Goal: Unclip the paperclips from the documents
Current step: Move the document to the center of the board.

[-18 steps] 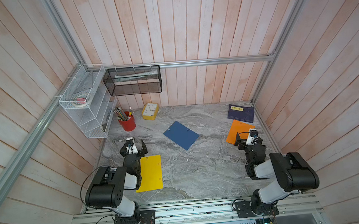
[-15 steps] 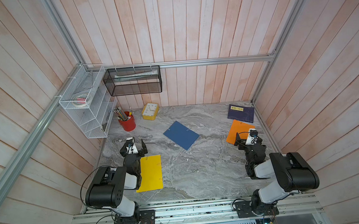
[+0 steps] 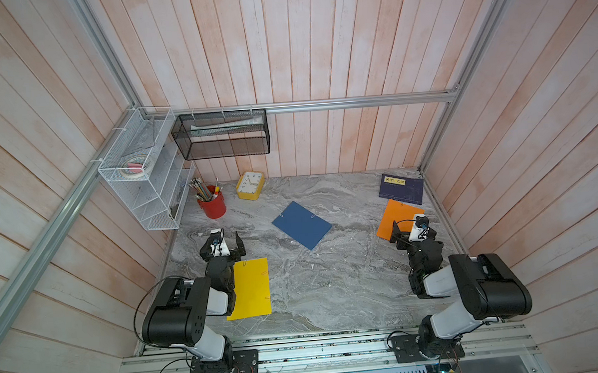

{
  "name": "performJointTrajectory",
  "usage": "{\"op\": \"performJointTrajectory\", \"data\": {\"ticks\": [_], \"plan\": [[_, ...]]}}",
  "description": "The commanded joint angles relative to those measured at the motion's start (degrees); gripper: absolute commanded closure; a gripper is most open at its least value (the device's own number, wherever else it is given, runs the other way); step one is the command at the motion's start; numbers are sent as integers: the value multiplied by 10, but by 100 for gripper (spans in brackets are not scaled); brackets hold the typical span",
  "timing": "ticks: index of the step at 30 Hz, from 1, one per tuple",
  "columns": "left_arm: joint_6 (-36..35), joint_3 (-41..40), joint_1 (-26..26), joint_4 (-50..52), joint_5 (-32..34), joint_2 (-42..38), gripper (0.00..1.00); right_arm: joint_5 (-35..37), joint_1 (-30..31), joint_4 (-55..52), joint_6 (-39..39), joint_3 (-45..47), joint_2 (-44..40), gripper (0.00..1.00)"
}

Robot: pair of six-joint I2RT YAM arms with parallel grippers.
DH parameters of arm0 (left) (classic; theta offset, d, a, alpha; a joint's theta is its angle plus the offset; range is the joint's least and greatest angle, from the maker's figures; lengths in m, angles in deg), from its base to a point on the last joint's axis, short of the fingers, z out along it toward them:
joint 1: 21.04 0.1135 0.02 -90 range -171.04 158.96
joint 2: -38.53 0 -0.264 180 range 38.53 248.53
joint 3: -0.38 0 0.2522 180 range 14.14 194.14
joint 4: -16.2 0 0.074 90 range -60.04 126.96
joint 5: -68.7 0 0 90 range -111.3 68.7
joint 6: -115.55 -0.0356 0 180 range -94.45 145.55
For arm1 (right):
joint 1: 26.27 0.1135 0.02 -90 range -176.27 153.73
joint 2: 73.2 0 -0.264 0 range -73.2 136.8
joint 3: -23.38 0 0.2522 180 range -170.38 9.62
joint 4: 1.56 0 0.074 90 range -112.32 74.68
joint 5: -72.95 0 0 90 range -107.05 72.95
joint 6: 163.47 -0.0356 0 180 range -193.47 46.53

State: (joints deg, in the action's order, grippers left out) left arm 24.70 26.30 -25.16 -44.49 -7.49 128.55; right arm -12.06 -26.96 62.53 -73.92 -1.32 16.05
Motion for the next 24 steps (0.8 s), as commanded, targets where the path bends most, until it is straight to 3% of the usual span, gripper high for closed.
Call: {"op": "performJointTrajectory", "data": {"ticks": [1,16,21,24], "plan": [[3,8,3,2,2,5,0,-7,-5,-8,-9,-11,3,2],[2,6,3,-3,3,4,0,-25,-12,-12,-16,-12,0,2],[3,9,3,32,10,-28,0,-44,-10,-170,-3,-63,-82,2],[-7,61,-11,158,32,-67,0,-10,7,-234,-1,-92,-109,2]]}}
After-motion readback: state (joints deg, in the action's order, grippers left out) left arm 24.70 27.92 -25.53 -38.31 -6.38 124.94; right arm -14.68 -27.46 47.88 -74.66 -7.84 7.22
